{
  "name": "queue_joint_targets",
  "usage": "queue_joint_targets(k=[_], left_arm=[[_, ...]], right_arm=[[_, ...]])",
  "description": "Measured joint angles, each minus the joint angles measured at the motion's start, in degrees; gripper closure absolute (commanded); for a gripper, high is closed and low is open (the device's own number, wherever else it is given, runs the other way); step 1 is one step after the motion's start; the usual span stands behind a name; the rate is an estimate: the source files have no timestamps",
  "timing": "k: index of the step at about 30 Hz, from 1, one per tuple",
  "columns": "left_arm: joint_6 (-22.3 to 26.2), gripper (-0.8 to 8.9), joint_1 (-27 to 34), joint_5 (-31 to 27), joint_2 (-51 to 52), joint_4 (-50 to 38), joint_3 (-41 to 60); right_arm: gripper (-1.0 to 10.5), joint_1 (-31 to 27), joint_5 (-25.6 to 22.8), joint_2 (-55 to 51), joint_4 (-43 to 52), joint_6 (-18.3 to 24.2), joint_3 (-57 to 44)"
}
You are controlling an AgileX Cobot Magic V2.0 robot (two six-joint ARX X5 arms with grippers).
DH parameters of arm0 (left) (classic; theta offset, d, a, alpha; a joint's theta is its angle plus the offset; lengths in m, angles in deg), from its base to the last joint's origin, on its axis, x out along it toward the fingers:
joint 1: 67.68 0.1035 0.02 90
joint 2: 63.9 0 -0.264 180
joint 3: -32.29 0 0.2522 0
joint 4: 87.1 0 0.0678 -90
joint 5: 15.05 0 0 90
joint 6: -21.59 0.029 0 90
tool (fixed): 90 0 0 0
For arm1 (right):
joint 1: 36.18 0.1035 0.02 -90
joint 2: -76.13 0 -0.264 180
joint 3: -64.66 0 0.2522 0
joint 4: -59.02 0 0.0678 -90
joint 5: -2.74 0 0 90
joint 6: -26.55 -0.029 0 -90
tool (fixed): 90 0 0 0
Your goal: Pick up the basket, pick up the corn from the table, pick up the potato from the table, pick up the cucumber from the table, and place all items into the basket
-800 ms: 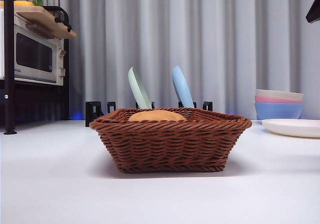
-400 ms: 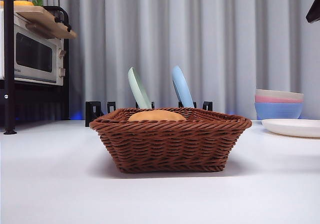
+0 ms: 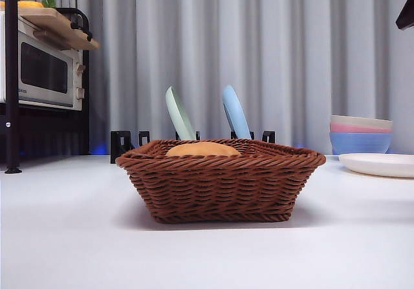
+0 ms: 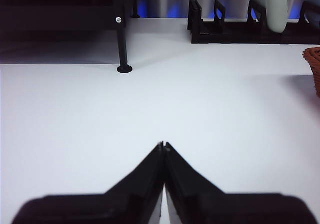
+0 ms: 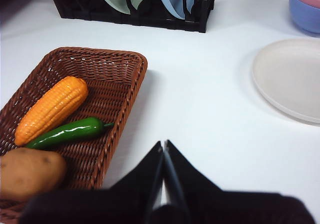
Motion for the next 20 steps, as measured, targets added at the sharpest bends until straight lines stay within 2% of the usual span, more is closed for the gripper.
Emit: queue_joint_targets(k=[7, 11, 17, 20], left_arm=[[0.0, 8.17, 0.0, 0.0, 0.0, 0.0, 0.0], [0.0, 8.17, 0.0, 0.0, 0.0, 0.0, 0.0], [0.0, 8.17, 0.0, 0.0, 0.0, 0.0, 0.0], [0.0, 8.17, 0.0, 0.0, 0.0, 0.0, 0.0]], right_arm=[[9.6, -0.2, -0.6, -1.1, -0.6, 0.1, 0.0], [9.6, -1.3, -1.5, -3.5, 0.9, 2.8, -0.5], [9.6, -6.8, -1.0, -12.5, 18.6, 5.8, -12.7], [9.6, -9.3, 1.7, -17.7, 25.0, 6.0, -19.7]])
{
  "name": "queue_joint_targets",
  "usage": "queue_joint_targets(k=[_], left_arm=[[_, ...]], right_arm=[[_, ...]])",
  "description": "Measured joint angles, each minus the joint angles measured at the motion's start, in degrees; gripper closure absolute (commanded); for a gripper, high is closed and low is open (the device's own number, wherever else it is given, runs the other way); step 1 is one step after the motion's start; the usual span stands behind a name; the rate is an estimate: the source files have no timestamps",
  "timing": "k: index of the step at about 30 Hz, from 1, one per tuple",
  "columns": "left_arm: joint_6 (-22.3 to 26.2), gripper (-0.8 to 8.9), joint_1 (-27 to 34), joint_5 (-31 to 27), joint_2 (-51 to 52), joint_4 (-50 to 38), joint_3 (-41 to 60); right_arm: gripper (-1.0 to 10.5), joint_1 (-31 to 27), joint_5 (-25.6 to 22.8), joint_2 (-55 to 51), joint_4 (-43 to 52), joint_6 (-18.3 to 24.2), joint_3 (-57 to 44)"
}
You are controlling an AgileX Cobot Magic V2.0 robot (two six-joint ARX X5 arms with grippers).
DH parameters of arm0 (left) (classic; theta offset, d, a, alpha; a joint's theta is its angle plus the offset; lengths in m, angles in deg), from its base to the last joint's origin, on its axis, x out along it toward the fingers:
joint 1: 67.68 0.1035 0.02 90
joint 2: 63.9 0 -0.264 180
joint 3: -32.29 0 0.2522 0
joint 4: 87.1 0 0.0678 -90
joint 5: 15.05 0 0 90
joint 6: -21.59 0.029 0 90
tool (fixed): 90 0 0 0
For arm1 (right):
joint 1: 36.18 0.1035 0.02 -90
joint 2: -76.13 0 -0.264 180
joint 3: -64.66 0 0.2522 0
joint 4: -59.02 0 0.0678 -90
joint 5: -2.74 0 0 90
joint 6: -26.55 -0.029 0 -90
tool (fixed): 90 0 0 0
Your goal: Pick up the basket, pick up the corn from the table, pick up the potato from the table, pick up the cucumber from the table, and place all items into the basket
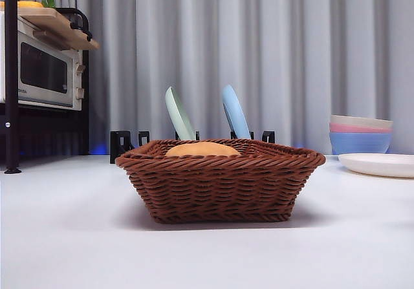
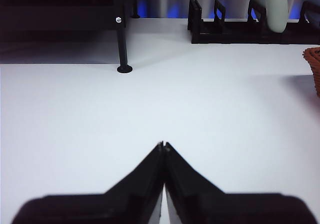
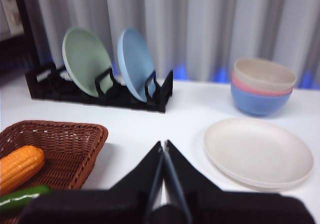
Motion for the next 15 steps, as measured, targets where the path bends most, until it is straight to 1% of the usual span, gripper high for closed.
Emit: queue_joint_targets(k=[6, 9, 15], left_arm=[[0.0, 8.17, 0.0, 0.0, 0.0, 0.0, 0.0], [0.0, 8.17, 0.0, 0.0, 0.0, 0.0, 0.0], [0.0, 8.17, 0.0, 0.0, 0.0, 0.0, 0.0]], right_arm=[[9.6, -6.8, 7.0, -9.5, 0.3, 0.1, -10.0], [9.6, -8.9, 7.4, -13.1, 0.4, 0.1, -13.1], [9.6, -9.8, 7.4, -18.3, 0.5, 0.0, -17.7]])
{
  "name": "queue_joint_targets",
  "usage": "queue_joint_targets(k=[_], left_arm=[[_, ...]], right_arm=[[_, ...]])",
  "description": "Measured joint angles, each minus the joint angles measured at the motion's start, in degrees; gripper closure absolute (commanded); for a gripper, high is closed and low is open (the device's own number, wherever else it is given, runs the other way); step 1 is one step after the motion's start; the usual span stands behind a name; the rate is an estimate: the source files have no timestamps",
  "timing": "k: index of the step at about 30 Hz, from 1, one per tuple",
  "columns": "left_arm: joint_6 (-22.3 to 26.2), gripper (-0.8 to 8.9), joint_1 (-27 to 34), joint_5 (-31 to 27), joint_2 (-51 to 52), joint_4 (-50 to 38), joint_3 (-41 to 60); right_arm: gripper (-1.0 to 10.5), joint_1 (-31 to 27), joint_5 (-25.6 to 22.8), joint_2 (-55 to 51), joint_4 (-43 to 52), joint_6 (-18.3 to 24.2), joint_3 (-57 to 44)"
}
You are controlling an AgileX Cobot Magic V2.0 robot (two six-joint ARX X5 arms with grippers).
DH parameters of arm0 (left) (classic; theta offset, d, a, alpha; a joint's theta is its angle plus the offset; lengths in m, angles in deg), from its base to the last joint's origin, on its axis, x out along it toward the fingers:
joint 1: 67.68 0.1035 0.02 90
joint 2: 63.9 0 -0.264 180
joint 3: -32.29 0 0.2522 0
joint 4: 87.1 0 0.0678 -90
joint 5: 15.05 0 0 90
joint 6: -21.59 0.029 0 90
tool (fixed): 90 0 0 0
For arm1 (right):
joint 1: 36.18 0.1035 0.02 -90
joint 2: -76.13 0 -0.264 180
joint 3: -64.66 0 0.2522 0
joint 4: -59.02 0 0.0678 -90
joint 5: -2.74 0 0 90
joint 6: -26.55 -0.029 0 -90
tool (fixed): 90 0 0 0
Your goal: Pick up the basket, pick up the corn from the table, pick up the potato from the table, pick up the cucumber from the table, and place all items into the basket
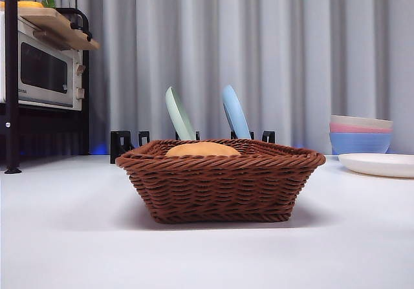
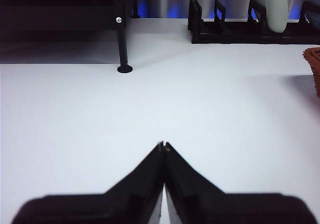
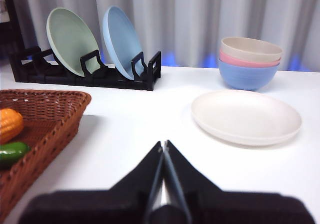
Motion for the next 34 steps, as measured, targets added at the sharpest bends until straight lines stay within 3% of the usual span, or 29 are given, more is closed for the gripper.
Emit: queue_joint_targets(k=[11, 21, 34], left_arm=[[0.0, 8.17, 0.0, 0.0, 0.0, 0.0, 0.0], [0.0, 8.17, 0.0, -0.1, 0.0, 0.0, 0.0], [0.0, 8.17, 0.0, -0.2, 0.0, 0.0, 0.0]], right_arm=[[9.6, 0.0, -1.1, -3.6, -8.3, -1.4, -1.8], [9.6, 0.0, -1.6, -3.6, -8.4, -4.5, -1.8], [9.6, 0.0, -1.6, -3.6, -8.4, -4.8, -1.8]])
